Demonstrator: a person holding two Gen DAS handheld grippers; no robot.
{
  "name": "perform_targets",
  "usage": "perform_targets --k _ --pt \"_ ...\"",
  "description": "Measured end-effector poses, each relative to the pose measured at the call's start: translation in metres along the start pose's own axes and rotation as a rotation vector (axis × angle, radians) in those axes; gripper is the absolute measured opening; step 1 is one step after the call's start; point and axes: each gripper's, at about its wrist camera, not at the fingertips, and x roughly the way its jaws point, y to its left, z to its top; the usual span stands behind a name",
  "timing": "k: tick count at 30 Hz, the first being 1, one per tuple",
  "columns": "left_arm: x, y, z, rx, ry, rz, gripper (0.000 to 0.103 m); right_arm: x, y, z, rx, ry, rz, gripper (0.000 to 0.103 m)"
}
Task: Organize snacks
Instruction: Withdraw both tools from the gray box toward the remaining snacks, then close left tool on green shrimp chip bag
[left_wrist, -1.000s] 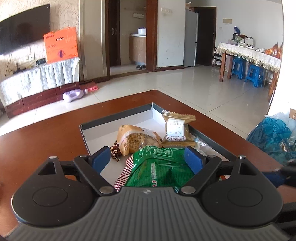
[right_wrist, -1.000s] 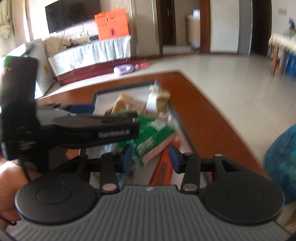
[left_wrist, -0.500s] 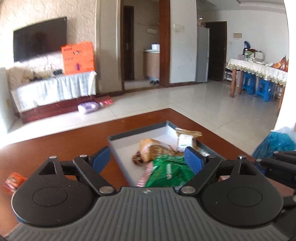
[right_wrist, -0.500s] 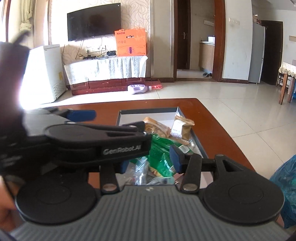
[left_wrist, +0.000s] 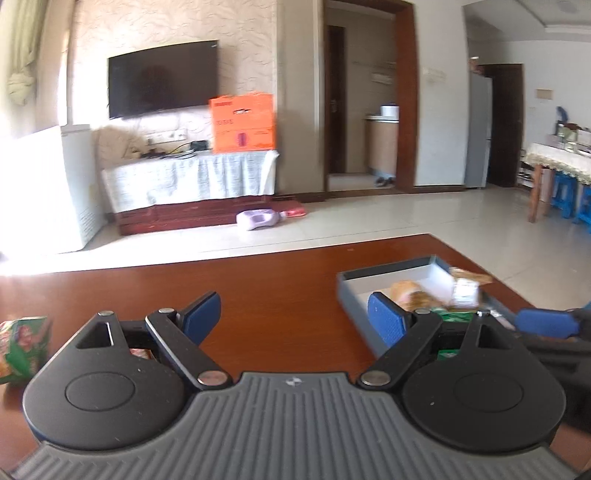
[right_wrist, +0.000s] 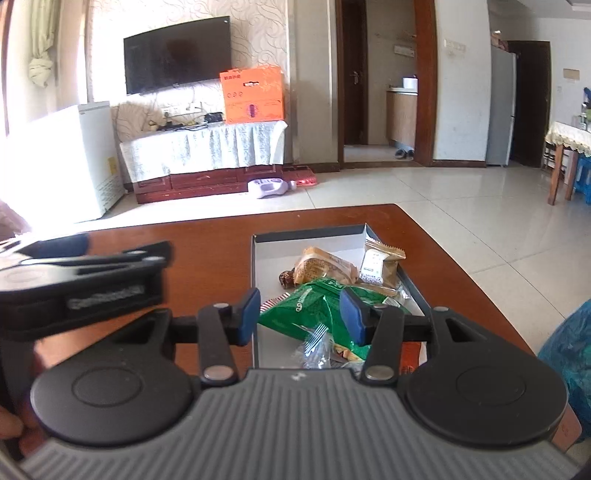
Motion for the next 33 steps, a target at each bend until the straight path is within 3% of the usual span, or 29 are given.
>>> perform_targets --k 4,10,28,33 --pt "-0.008 0.026 -0.002 -0.012 0.01 0.037 0.09 -0.004 0.003 0.005 0.055 -0.035 0.031 0.051" --pt "-0.025 0.062 -0.007 -0.015 0.013 0.079 0.09 0.0 0.045 0.009 -0.012 -0.033 0.133 0.051" --pt "-0.076 0.186 -0.016 -0.062 0.004 0.214 0.096 0.0 0.145 0.009 -0.074 -0.049 0.293 0.051" --pt "-0.088 0.225 -0.024 -0.069 0.006 0.251 0.098 0.001 0.169 0.006 -0.095 -0.05 0.316 0.059"
